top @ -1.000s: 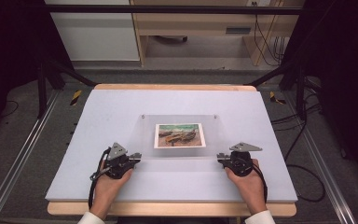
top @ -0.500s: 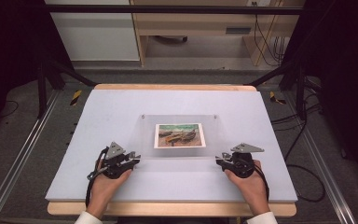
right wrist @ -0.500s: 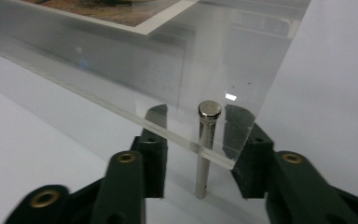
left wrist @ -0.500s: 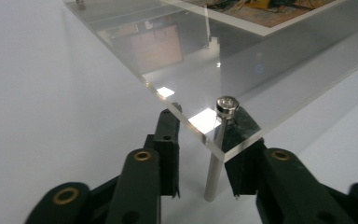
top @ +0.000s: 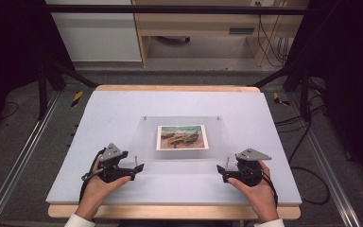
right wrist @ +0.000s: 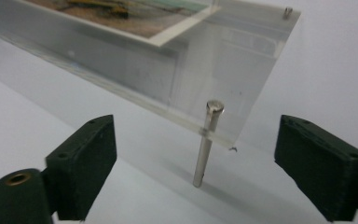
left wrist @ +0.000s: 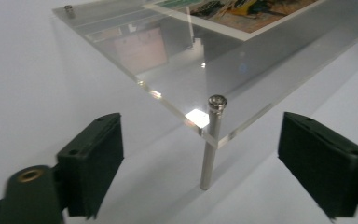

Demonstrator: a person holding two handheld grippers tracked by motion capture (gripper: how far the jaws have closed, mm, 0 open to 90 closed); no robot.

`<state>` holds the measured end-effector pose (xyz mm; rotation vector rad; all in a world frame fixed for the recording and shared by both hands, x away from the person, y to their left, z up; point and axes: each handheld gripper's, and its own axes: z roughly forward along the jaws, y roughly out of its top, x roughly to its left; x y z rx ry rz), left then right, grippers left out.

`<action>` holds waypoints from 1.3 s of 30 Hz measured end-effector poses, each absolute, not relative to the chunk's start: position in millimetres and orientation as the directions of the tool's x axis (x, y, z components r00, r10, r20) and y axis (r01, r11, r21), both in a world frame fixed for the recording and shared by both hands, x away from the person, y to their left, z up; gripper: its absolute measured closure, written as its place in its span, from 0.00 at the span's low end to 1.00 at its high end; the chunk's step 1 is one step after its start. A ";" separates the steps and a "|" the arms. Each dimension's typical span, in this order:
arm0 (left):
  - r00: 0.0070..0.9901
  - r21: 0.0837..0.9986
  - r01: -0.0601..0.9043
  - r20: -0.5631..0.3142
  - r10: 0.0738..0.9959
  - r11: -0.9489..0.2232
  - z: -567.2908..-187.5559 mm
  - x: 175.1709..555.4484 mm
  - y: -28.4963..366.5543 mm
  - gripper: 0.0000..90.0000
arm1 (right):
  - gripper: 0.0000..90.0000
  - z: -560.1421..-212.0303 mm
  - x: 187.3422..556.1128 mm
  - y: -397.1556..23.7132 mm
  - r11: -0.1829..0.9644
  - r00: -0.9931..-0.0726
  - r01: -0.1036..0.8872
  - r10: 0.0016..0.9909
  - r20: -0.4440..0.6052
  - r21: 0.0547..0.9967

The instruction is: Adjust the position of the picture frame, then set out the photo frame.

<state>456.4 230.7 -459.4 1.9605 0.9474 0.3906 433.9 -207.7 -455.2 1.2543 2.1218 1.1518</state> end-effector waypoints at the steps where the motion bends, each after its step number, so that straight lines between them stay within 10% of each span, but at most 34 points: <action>1: 0.661 0.838 0.458 -0.097 0.744 -0.297 -457.3 456.9 231.5 0.10 | 0.12 -453.9 433.9 -208.2 0.250 -0.511 0.504 0.858 0.052 0.827; 39: 0.556 0.764 0.643 -0.418 0.718 -0.053 -465.0 493.0 223.8 0.11 | 0.15 -452.9 488.9 -203.3 0.117 -0.491 0.577 0.840 0.229 0.808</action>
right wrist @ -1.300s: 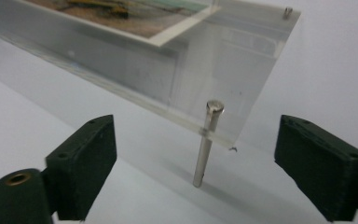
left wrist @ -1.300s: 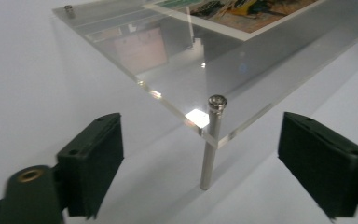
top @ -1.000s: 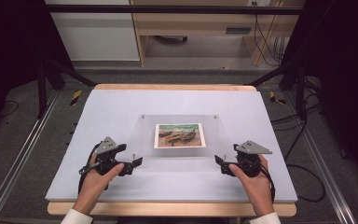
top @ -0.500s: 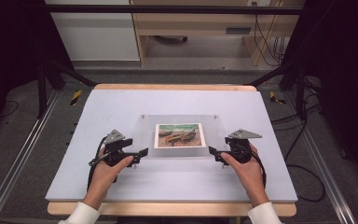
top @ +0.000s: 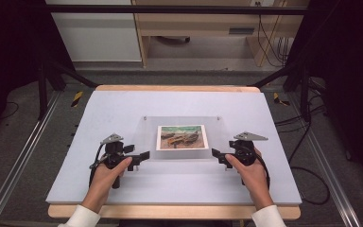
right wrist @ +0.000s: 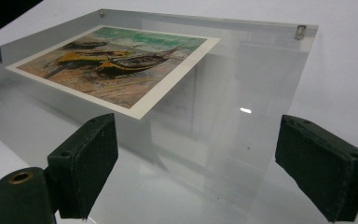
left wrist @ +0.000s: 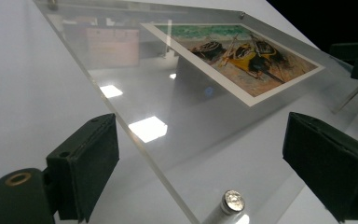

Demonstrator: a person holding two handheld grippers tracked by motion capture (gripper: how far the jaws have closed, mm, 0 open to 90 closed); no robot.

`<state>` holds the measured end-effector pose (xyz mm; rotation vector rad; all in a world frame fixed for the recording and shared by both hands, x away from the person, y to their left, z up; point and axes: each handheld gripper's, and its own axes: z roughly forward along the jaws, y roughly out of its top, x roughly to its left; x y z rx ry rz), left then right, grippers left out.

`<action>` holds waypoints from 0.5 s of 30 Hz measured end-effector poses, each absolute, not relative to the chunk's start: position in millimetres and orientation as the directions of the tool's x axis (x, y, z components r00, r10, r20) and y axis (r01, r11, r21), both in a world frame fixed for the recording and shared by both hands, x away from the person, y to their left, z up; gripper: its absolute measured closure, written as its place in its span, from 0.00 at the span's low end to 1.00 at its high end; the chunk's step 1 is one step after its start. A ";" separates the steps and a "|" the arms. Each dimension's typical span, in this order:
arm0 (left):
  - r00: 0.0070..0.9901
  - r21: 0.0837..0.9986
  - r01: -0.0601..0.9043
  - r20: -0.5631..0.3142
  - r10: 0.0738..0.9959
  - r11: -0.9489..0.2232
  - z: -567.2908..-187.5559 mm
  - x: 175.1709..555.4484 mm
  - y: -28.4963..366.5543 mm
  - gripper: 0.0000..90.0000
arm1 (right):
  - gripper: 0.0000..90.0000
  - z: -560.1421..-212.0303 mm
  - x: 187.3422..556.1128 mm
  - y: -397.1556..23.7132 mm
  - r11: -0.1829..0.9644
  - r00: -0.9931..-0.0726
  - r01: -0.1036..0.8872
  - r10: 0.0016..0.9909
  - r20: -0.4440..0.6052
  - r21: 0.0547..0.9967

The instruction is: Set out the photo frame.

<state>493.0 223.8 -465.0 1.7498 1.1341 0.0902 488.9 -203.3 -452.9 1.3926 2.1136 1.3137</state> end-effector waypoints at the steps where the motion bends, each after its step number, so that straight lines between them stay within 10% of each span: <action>1: 0.559 0.757 0.651 -0.435 0.706 -0.048 -465.8 493.3 223.8 0.12 | 0.15 -453.6 489.0 -204.2 0.097 -0.479 0.596 0.840 0.256 0.797; 15: 0.568 0.750 0.660 -0.455 0.686 -0.048 -467.4 495.1 221.0 0.12 | 0.14 -455.0 490.1 -210.7 0.050 -0.464 0.656 0.814 0.350 0.753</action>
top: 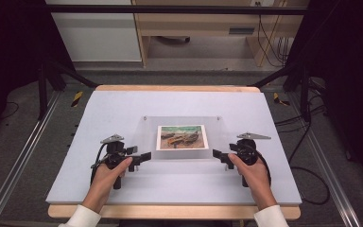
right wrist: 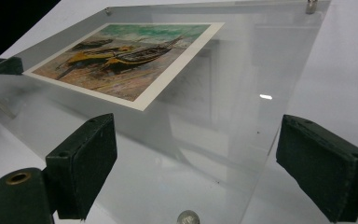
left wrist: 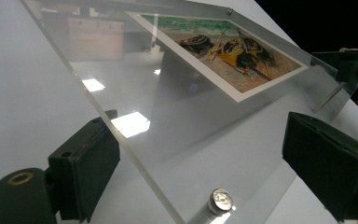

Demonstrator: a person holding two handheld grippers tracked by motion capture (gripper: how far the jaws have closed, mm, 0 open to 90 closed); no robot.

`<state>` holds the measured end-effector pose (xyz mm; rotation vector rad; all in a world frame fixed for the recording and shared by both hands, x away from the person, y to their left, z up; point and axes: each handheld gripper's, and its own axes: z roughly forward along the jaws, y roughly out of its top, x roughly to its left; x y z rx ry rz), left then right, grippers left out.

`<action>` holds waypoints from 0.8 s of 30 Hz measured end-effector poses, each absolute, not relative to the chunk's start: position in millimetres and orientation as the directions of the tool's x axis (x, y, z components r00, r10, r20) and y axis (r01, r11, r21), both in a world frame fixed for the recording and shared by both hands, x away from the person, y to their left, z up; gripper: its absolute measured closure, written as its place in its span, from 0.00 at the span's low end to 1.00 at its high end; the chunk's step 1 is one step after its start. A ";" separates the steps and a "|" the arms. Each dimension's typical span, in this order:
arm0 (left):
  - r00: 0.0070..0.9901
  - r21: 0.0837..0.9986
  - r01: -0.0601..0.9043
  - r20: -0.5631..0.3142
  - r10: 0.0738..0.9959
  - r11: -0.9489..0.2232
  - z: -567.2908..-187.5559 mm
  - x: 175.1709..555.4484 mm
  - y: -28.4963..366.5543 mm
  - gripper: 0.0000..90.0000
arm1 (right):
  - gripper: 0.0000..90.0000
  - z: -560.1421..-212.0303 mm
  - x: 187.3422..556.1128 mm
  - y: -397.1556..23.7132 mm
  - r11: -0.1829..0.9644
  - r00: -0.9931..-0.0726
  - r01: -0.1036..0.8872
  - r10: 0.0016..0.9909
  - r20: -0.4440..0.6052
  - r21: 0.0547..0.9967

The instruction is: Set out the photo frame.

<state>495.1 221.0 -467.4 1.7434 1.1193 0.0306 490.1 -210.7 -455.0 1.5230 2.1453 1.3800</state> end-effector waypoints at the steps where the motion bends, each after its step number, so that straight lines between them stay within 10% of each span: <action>1: 0.568 0.751 0.659 -0.455 0.685 -0.048 -467.7 495.4 221.2 0.12 | 0.14 -455.9 491.1 -211.7 0.047 -0.465 0.660 0.809 0.359 0.750; 24: 0.539 0.745 0.667 -0.456 0.708 -0.028 -467.0 498.3 220.7 0.16 | 0.15 -460.2 493.6 -211.8 -0.007 -0.436 0.701 0.787 0.436 0.713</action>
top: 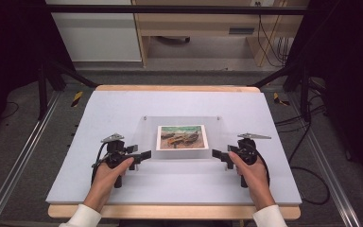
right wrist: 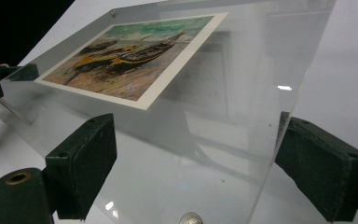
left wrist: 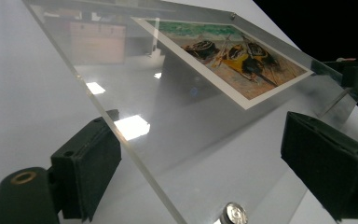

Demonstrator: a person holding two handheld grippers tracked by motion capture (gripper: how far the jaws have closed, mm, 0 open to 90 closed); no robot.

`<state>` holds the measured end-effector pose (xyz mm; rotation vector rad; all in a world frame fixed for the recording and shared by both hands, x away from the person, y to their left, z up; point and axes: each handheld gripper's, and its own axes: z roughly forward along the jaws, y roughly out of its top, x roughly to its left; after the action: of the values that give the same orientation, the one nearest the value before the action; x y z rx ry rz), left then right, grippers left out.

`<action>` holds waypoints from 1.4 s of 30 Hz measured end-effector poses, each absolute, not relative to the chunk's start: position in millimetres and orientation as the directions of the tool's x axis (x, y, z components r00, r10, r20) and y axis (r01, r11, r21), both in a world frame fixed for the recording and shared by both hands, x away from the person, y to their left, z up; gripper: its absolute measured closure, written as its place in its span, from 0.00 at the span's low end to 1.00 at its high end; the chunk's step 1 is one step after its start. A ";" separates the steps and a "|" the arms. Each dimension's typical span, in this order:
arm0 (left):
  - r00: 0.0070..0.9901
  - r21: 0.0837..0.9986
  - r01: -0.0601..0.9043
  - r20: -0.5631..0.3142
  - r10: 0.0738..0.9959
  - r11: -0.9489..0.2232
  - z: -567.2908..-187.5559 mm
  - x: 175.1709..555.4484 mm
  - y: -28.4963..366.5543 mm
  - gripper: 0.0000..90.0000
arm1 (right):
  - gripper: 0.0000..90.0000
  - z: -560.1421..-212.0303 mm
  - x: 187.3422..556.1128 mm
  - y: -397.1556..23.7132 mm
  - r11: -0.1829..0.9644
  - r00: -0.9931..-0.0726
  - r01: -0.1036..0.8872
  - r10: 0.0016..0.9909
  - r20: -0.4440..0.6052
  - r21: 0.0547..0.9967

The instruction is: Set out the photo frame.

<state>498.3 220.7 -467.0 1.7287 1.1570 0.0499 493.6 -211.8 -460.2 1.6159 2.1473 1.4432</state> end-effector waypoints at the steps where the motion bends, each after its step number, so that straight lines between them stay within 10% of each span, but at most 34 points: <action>1: 0.534 0.744 0.667 -0.446 0.718 -0.035 -465.9 498.5 220.0 0.16 | 0.15 -460.0 493.9 -210.8 0.004 -0.444 0.696 0.789 0.426 0.718; 42: 0.508 0.850 0.526 -0.294 0.810 -0.022 -454.3 526.9 217.2 0.38 | 0.21 -444.1 529.9 -195.1 0.126 -0.470 0.559 0.862 0.188 0.820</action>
<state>526.9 217.2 -454.3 1.6866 1.1452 0.3331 529.9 -195.1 -444.1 1.3814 2.0774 1.2746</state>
